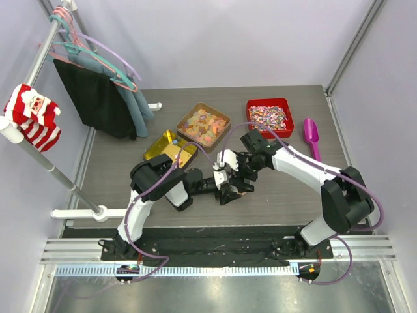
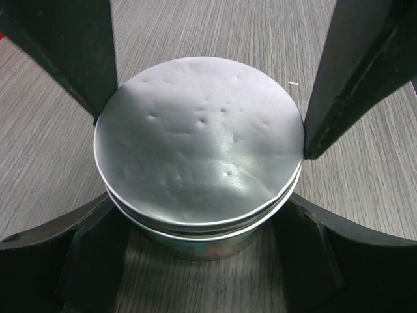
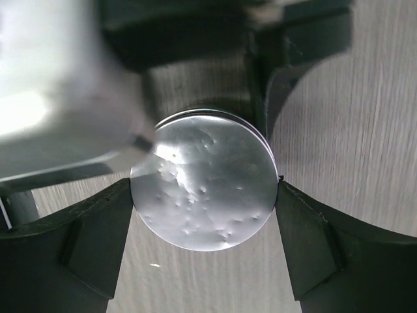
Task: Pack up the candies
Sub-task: Screw the bottle lid onto the packing bottle.
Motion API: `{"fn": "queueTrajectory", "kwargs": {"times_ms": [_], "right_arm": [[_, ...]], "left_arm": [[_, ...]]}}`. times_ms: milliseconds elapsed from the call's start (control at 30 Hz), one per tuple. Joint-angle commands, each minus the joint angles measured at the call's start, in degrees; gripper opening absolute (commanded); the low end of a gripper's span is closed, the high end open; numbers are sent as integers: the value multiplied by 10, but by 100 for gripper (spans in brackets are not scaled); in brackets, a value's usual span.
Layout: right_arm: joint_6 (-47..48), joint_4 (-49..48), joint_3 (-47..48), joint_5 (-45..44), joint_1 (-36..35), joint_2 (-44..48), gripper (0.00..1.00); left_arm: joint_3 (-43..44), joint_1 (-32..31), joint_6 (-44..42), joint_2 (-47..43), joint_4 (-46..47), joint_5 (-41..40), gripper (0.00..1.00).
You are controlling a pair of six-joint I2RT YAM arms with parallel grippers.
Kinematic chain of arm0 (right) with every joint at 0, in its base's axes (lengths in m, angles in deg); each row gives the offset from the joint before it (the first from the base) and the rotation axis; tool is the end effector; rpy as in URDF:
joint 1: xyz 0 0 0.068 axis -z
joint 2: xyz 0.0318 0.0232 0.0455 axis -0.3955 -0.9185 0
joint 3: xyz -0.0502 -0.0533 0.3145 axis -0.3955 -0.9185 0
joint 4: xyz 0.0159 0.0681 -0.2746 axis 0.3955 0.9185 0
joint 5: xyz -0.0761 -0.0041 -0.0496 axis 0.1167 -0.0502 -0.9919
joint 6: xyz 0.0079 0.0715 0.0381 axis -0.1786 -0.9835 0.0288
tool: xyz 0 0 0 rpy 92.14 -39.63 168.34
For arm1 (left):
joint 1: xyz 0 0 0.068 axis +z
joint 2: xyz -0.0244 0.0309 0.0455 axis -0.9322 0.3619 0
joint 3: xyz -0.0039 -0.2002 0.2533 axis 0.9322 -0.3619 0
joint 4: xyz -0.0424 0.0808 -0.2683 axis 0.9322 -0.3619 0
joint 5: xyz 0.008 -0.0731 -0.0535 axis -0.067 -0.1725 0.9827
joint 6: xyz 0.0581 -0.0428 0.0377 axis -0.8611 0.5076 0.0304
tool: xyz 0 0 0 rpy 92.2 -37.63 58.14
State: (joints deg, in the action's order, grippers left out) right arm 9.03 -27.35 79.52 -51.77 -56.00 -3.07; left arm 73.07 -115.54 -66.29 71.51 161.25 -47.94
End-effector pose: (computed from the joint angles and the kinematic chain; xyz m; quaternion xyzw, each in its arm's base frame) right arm 0.2578 0.2012 0.2239 -0.6775 0.6807 0.1804 0.2124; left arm 0.2466 -0.3178 0.0904 0.4729 0.5694 -0.4306 0.5165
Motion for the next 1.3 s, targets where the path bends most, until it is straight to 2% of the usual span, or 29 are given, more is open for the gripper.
{"fn": "queueTrajectory", "kwargs": {"times_ms": [0, 233, 367, 533, 567, 667, 800, 967, 1000, 1100, 1133, 1167, 1200, 1267], "right_arm": [[-167, -77, -29, 14, -10, 45, 73], [-285, -154, -62, -21, -11, 60, 72], [-321, -171, -66, -26, -11, 68, 76], [-268, -151, -59, -43, -10, 86, 89], [-253, -136, -53, -50, -10, 90, 94], [-194, -91, -28, -60, -4, 90, 100], [-155, -39, 16, -36, 7, 71, 100], [-150, -41, 55, 33, 47, 39, 99], [-150, -43, 65, 40, 50, 22, 98], [-147, -48, 85, 86, 70, -9, 87], [-147, -46, 91, 96, 72, -32, 74], [-140, -43, 96, 121, 79, -41, 67], [-135, -39, 110, 133, 82, -51, 63], [-120, -17, 123, 158, 84, -73, 62]], "left_arm": [[-3, 4, -46, 18, 56, -40, 58], [-3, 4, -46, 18, 56, -44, 58], [-4, 3, -46, 18, 56, -45, 57], [-3, 3, -47, 19, 56, -46, 58], [-4, 3, -46, 19, 56, -45, 58], [-3, 2, -47, 20, 56, -45, 58], [-4, 3, -48, 19, 56, -45, 58], [-4, 2, -47, 19, 56, -44, 58], [-3, 3, -47, 19, 55, -44, 58], [-3, 3, -47, 19, 55, -43, 58], [-3, 3, -47, 19, 54, -43, 58], [-3, 3, -47, 19, 54, -44, 58], [-3, 3, -48, 19, 53, -44, 58], [-3, 3, -48, 19, 52, -43, 58]]}}
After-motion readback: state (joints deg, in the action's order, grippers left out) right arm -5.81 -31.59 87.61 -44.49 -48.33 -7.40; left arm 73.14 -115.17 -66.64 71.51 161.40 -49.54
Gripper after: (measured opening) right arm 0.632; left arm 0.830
